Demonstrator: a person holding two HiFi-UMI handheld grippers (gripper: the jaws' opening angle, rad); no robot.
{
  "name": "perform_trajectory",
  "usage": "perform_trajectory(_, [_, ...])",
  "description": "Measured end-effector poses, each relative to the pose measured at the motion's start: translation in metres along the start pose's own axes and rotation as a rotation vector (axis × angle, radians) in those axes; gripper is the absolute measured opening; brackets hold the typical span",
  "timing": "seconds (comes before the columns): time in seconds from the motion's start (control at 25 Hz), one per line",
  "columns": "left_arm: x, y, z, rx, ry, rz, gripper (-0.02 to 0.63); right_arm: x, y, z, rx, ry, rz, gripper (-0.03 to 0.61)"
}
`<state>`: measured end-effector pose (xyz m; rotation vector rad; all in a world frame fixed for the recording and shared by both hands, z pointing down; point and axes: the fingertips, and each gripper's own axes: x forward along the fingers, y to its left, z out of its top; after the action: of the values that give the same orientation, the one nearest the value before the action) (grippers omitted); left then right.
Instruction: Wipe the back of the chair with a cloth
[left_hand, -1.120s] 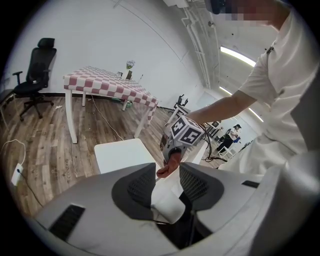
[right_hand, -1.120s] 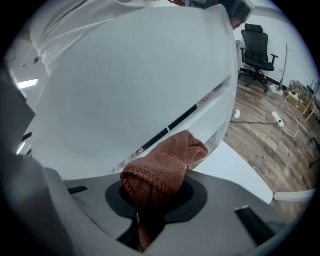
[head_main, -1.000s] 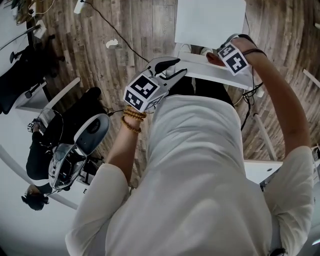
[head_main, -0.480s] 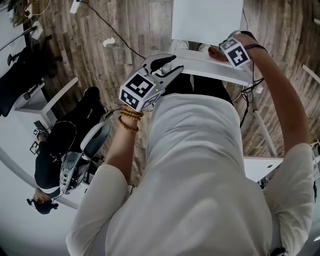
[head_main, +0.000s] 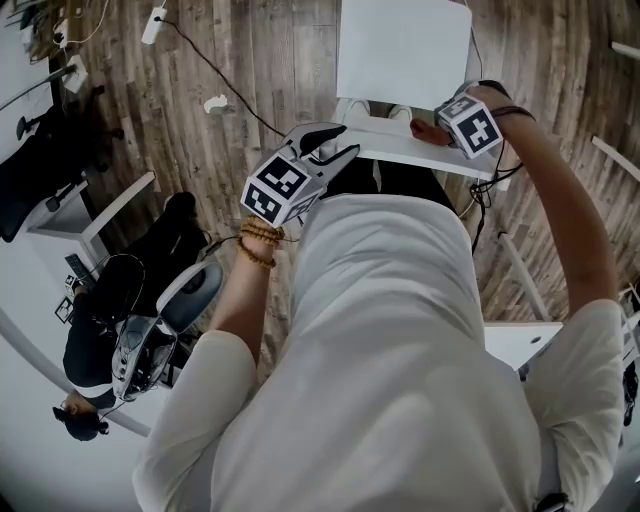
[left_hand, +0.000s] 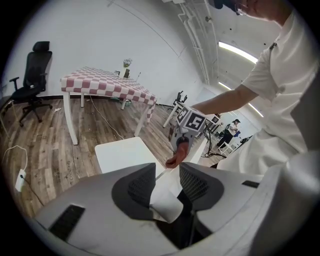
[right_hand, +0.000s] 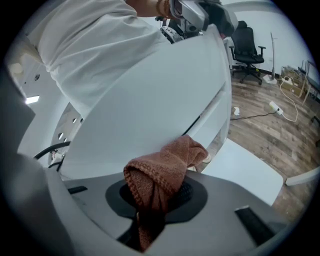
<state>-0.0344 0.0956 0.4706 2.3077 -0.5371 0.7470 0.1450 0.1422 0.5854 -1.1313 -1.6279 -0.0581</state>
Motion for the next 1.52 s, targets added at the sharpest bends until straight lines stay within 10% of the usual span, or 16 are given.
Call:
perform_trajectory(0.72, [0.002, 0.000, -0.008, 0.028, 0.074, -0.036, 0.175, -0.060, 0.051, 0.027, -0.001, -0.010, -0.035, 0.095])
perform_trajectory(1.52, [0.004, -0.004, -0.006, 0.028, 0.047, -0.028, 0.175, 0.017, 0.016, -0.030, 0.060, 0.069, 0.071, 0.095])
